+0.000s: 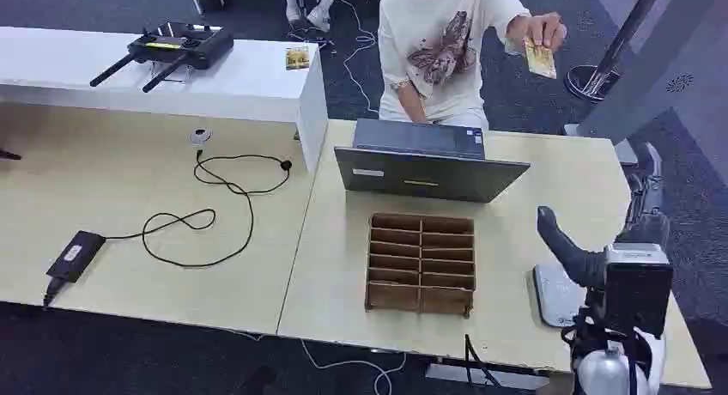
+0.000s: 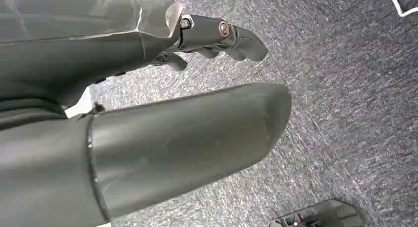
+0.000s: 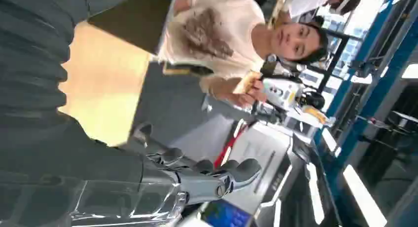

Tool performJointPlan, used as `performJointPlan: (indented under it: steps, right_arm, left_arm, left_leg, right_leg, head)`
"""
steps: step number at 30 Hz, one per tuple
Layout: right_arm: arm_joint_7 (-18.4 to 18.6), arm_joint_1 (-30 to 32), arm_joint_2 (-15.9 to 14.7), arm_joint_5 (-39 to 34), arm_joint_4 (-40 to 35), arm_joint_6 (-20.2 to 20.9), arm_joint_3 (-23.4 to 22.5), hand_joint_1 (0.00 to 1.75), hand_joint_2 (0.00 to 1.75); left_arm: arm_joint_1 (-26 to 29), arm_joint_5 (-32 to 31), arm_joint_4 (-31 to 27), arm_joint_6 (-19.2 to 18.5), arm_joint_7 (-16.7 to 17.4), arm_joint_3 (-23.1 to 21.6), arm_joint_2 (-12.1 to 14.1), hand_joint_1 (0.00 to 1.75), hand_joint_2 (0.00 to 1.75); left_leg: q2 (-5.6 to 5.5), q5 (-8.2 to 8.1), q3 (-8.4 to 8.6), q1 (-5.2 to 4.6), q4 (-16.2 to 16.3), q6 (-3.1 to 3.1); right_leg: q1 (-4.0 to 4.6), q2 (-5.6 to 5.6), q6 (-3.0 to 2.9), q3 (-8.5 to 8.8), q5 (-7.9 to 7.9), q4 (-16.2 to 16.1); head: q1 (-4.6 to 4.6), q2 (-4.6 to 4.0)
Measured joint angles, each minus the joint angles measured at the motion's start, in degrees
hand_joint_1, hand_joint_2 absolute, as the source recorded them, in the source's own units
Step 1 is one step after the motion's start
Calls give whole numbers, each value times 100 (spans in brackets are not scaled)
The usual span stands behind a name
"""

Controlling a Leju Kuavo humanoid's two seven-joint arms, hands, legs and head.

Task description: Pass the card to the sensor for recognition and then transmit it.

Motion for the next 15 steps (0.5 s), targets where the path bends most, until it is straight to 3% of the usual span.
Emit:
performJointPlan:
  steps: [3,7,10,15]
  right_arm:
    - [201,-379,-138,785,53,-433,249,0,175]
    - [725,-1220,-365,2443,334,-1114,683,0,175]
    - [1091,-1889,-507,3208,700,-1226,975,0,175]
    - [1527,-2958,-618,3751,1540,-1165,1392,0,175]
  left_arm:
    - [-14,-70,0,-33,-2,35,0,0,0]
    - [-51,-205,0,-109,-2,68,-2,0,0]
    - [-81,-286,0,-153,-2,74,-13,0,0]
    - [-105,-384,0,-190,-11,109,-37,0,0]
  left_leg:
    - [1,4,-2,-1,0,4]
    - [8,12,-1,0,1,1]
    - [7,22,-3,0,2,1]
    - [7,35,-8,0,2,2]
  right_leg:
    - [-1,-1,1,0,3,0]
    - [0,8,-2,-4,15,2]
    - [0,7,0,-5,26,2]
    - [0,7,-3,-11,36,3]
  head:
    - [0,-2]
    - [0,0]
    - [0,0]
    - [2,-2]
